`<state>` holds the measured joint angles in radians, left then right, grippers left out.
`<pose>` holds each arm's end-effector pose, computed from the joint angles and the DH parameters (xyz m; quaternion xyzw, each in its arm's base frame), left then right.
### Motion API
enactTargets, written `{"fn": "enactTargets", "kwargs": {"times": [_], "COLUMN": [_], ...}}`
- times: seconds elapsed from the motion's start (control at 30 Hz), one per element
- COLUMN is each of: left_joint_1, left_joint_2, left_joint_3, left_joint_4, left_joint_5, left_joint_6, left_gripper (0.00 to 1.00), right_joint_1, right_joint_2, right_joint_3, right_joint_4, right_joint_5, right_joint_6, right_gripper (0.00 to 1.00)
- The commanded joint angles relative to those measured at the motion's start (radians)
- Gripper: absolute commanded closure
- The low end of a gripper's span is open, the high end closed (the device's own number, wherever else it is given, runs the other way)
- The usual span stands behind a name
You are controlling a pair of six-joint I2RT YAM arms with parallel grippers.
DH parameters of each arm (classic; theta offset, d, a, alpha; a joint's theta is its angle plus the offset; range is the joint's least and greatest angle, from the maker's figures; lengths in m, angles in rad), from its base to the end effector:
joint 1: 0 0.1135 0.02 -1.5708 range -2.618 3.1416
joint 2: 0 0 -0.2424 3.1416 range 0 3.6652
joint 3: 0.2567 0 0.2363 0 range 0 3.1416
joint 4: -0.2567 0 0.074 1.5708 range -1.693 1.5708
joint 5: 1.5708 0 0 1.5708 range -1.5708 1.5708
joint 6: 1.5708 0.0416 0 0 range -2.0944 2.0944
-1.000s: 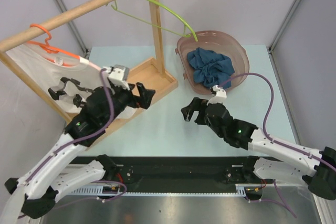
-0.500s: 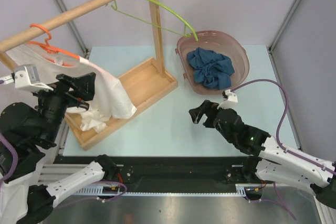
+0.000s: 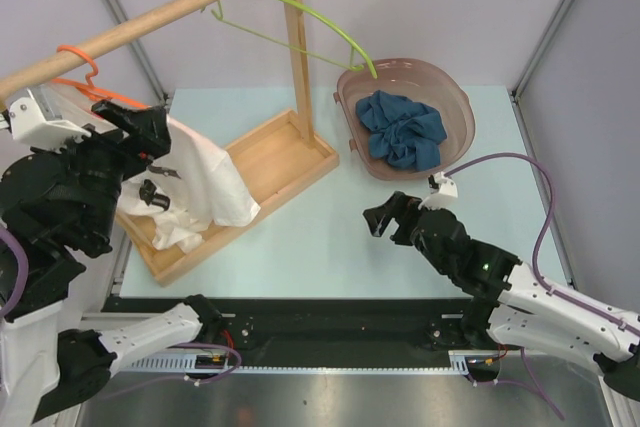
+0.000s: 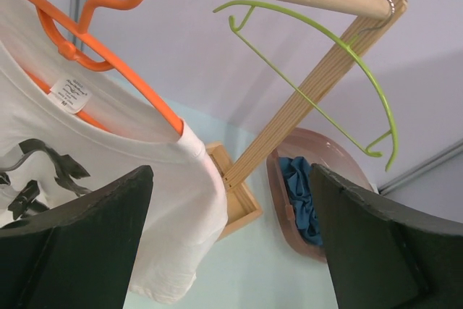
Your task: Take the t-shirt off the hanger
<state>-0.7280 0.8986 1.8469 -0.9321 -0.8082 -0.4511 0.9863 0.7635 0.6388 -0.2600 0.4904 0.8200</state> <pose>0.0620 -0.0150 0.5255 -0.1886 0.6774 -0.1352 0.6981 0.1166 0.1408 0.2707 0.0684 0.8129 0.3011 0.4938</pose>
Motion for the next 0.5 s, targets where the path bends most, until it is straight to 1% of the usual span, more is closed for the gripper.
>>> {"fn": "enactTargets", "kwargs": {"times": [0.0, 0.03, 0.1, 0.13, 0.17, 0.2, 0.23, 0.27, 0.3, 0.33, 0.4, 0.47], "left_joint_1": [0.006, 0.019, 0.056, 0.115, 0.155, 0.2, 0.272, 0.297, 0.323, 0.347, 0.354, 0.363], "left_joint_2": [0.055, 0.072, 0.131, 0.15, 0.187, 0.201, 0.21, 0.224, 0.224, 0.224, 0.226, 0.238], "left_joint_3": [0.073, 0.083, 0.124, 0.141, 0.158, 0.181, 0.19, 0.192, 0.177, 0.167, 0.121, 0.107], "left_joint_4": [-0.03, -0.034, -0.065, -0.082, -0.103, -0.135, -0.151, -0.172, -0.174, -0.172, -0.145, -0.14], "left_joint_5": [-0.094, -0.1, -0.068, -0.051, -0.005, 0.016, 0.018, 0.006, 0.001, -0.014, -0.04, -0.057], "left_joint_6": [-0.04, -0.038, -0.047, -0.067, -0.084, -0.096, -0.122, -0.139, -0.143, -0.159, -0.162, -0.178], "left_gripper": [0.11, 0.11, 0.11, 0.11, 0.11, 0.13, 0.18, 0.23, 0.33, 0.35, 0.35, 0.31], "right_joint_1": [0.0, 0.0, 0.0, 0.0, 0.0, 0.0, 0.0, 0.002, 0.0, 0.0, 0.002, 0.002], "right_joint_2": [-0.033, -0.035, -0.039, -0.041, -0.041, -0.043, -0.046, -0.049, -0.059, -0.061, -0.072, -0.076], "right_joint_3": [-0.004, -0.002, -0.004, -0.004, 0.001, 0.001, 0.002, 0.005, 0.004, 0.005, 0.002, 0.002], "right_joint_4": [0.001, 0.002, -0.001, -0.004, -0.007, -0.015, -0.019, -0.024, -0.028, -0.027, -0.022, -0.022], "right_joint_5": [0.043, 0.048, 0.048, 0.047, 0.048, 0.047, 0.051, 0.051, 0.053, 0.059, 0.059, 0.059], "right_joint_6": [0.022, 0.022, 0.027, 0.028, 0.031, 0.031, 0.033, 0.031, 0.033, 0.034, 0.034, 0.033], "right_gripper": [0.0, 0.0, 0.0, 0.01, 0.0, 0.0, 0.0, 0.0, 0.0, 0.0, 0.0, 0.0]}}
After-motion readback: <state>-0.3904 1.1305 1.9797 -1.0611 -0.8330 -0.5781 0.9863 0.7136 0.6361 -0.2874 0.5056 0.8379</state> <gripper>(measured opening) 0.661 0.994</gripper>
